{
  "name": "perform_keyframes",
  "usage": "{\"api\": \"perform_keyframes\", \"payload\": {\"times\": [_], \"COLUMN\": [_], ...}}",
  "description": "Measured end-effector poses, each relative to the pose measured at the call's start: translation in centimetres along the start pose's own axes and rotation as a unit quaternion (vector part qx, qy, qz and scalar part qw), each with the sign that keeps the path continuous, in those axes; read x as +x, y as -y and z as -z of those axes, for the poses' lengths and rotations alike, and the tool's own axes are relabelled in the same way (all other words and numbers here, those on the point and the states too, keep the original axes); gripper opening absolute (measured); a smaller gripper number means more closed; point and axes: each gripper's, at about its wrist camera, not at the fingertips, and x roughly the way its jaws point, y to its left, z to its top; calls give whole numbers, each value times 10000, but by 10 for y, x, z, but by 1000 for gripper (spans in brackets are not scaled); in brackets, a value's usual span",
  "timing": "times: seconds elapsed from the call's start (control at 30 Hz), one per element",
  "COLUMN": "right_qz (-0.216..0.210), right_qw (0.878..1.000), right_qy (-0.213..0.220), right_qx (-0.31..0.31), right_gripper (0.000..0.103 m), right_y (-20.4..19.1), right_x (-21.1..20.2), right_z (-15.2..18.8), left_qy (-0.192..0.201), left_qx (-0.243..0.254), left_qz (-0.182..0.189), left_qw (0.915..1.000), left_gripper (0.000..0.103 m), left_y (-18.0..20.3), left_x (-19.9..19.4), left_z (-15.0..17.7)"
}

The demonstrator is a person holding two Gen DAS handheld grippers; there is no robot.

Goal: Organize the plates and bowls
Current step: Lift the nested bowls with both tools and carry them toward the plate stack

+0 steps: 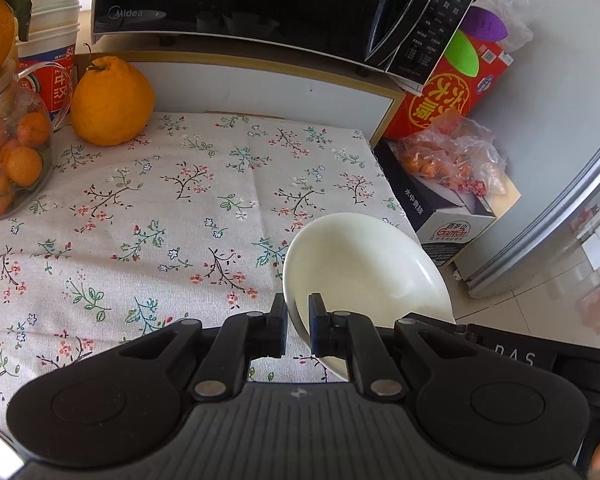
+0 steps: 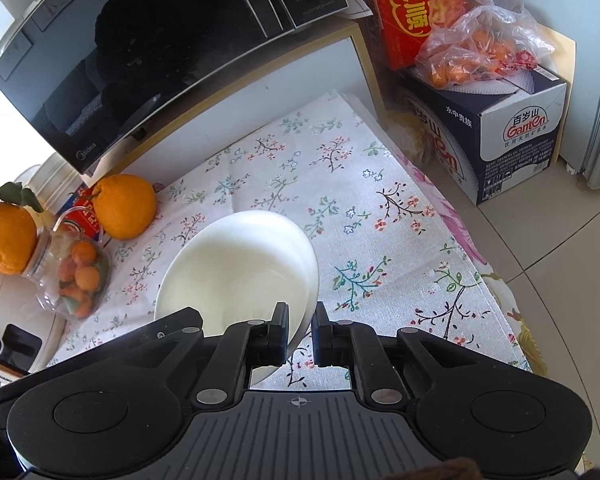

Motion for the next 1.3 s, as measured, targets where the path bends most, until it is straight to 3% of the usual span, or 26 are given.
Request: {"api": "perform_keyframes", "payload": {"times": [1.3], "right_qz": [-293], "right_qw": [9966], "right_qy": [274], "right_qx": [-720], "right_gripper": [13], "right_y": [-36], "right_x": [-65], "right_z": [36], "left_qy": [434], "left_qx": [-38], "left_qz": [-31], "left_qw": [9990], "left_gripper": [10], "left_y": [1], "left_x": [-81], "left_z": [33]}}
